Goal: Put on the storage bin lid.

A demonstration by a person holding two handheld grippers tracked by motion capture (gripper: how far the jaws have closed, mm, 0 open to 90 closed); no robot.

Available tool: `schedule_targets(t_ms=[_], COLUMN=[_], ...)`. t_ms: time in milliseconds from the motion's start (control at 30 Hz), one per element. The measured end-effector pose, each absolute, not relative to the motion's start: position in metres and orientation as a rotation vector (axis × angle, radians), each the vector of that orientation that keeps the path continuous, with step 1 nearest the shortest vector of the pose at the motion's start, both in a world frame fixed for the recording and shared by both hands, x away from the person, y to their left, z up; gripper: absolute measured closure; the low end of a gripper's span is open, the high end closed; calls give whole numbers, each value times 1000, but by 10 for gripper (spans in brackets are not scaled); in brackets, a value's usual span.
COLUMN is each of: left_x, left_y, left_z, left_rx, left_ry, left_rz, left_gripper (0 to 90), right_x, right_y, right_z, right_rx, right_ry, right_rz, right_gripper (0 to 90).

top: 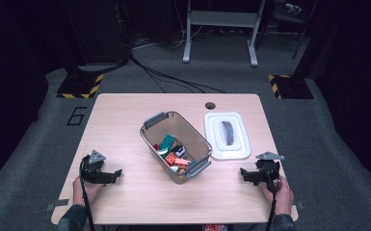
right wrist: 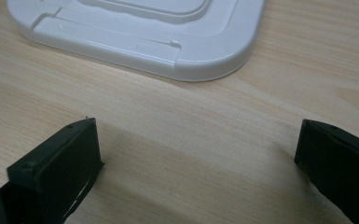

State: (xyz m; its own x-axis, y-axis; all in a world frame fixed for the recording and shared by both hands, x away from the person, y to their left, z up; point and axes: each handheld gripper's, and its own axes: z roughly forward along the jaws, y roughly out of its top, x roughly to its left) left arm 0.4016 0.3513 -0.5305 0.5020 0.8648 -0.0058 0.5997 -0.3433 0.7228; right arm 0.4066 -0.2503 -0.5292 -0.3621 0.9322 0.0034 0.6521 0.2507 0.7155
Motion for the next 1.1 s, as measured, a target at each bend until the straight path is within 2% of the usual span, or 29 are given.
schedule_targets(t_ms=[167, 667, 733, 933, 1100], left_x=[410, 415, 415, 415, 415], left_y=[353, 355, 355, 355, 355], left_z=[-530, -531, -531, -530, -531], left_rx=[2101, 2092, 2092, 2094, 2094], left_ry=[1149, 1158, 1159, 1159, 1158], left_rz=[479, 484, 484, 482, 482], left_gripper=[21, 20, 20, 20, 20], right_x=[407, 407, 408, 422, 454], right_y=[-254, -258, -258, -253, -234], right_z=[-529, -528, -525, -495, -477], right_rx=[1404, 1416, 1436, 1472, 1477], right_ry=[2136, 2128, 2107, 2052, 2068], right_rz=[901, 886, 879, 963, 980], right_gripper=[0, 1, 72, 11, 0])
